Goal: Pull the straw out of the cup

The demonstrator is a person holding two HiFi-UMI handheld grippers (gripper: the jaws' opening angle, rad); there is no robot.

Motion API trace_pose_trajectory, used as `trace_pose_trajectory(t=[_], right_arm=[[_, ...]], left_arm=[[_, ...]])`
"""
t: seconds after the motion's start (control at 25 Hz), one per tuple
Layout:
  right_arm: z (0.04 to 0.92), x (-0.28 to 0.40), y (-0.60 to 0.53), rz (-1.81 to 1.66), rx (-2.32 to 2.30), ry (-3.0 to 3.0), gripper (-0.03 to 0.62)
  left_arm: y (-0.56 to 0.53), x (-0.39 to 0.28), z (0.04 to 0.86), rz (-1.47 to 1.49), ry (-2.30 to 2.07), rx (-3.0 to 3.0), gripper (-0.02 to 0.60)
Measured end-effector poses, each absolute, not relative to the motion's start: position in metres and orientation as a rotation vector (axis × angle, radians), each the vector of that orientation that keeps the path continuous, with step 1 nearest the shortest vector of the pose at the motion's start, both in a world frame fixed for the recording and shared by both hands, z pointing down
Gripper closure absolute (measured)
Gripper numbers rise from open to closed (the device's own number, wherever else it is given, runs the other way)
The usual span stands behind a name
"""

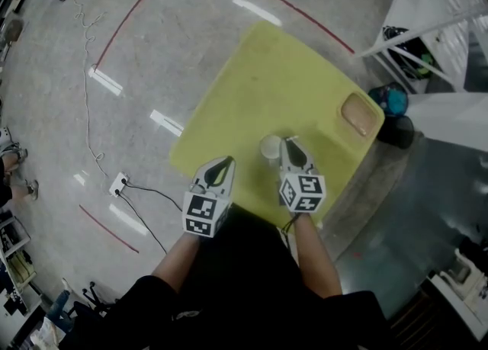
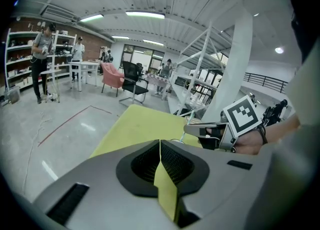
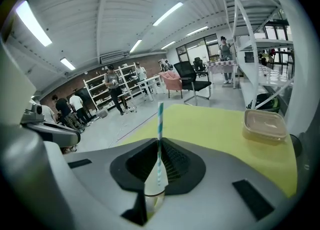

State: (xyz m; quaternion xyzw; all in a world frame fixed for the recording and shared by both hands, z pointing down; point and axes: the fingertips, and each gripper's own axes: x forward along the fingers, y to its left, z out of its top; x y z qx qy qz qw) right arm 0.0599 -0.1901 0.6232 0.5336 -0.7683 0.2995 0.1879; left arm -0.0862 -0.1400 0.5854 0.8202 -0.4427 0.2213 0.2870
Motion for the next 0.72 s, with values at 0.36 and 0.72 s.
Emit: trace_pose_trajectory(t=[0.36, 0.72], right_arm=[[0.605, 0.051, -0.184, 0.745, 1.467, -2.209, 0.556], [0.580, 0.043, -0.173, 0.626, 1.444, -2.272, 0.556]], left_arm=[[-0.132, -0.087, 0.578, 0.572, -1.205, 2.202, 0.534], [-0.123, -0.085, 0.570, 0.561, -1.218, 2.223, 0.534]])
